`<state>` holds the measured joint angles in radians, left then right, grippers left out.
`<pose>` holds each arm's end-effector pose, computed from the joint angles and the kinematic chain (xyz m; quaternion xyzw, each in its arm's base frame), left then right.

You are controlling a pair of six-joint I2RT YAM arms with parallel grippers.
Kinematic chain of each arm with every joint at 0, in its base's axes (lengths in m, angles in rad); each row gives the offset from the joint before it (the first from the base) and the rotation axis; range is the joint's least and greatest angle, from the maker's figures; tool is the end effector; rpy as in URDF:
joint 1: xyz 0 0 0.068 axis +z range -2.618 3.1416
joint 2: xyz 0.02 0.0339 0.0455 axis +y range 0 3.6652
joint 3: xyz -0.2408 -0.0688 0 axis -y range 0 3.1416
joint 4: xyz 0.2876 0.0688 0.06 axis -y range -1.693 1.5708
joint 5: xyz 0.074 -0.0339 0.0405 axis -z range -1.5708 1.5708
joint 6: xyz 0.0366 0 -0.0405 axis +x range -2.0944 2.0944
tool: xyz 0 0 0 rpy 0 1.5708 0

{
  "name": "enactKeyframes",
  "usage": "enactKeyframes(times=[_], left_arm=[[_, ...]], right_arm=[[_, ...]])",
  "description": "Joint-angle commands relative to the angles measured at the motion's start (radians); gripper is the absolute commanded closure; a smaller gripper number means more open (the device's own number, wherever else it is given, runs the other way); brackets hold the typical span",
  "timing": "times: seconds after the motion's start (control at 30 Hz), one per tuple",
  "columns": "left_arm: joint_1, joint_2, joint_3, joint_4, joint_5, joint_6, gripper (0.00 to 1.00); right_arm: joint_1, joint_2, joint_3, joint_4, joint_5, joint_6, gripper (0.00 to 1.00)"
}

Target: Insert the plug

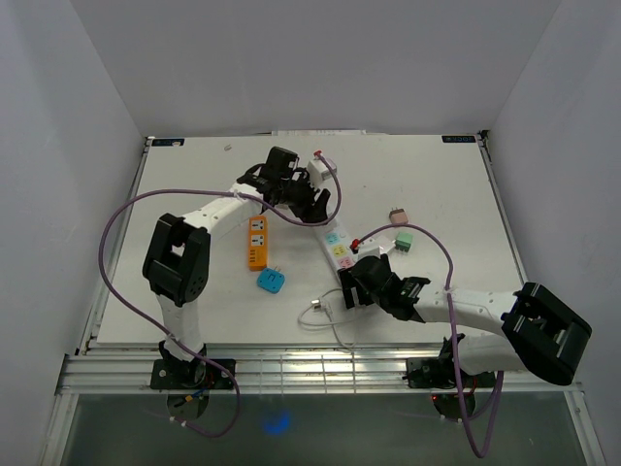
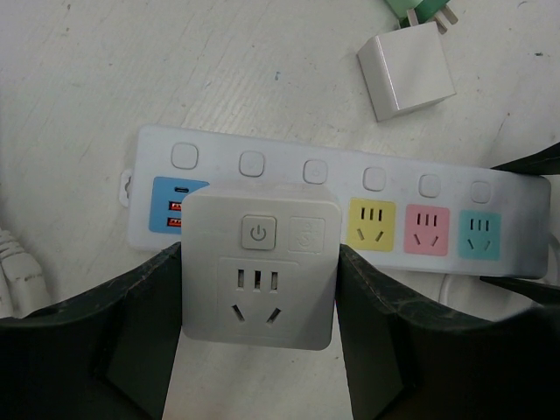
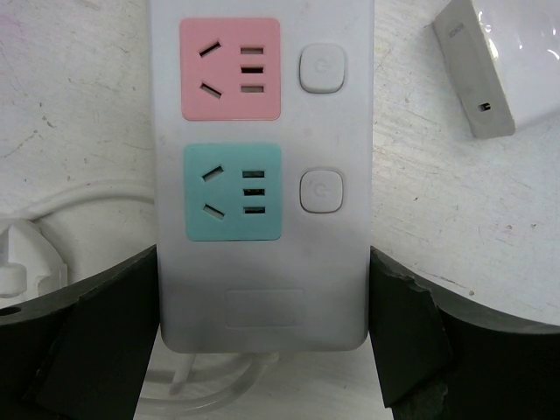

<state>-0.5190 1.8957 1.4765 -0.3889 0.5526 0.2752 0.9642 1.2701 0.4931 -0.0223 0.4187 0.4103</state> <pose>0.3870 -0.2432 0.2034 0.4390 0.7842 -0.2949 0.3246 0.1666 0.2139 0.1076 -0.1726 0.8931 0.0846 0.4066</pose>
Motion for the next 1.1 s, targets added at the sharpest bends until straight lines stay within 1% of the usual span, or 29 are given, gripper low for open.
enactKeyframes(times=[0.0, 0.3, 0.67, 1.07], left_arm=[[-0.001, -0.014, -0.008, 0.048, 0.006, 0.024, 1.0], [-0.001, -0.003, -0.018, 0.071, -0.025, 0.045, 1.0], [-0.001, 0.006, -0.022, 0.101, 0.009, 0.062, 1.0], [-0.006, -0.006, -0.047, 0.094, -0.002, 0.065, 1.0]], right_arm=[[0.01, -0.003, -0.005, 0.005, -0.029, -0.019, 0.24], [0.014, -0.005, -0.008, 0.01, -0.04, -0.022, 0.24], [0.015, 0.002, -0.007, 0.01, -0.047, -0.024, 0.24], [0.015, 0.018, 0.004, 0.001, -0.04, -0.021, 0.25]])
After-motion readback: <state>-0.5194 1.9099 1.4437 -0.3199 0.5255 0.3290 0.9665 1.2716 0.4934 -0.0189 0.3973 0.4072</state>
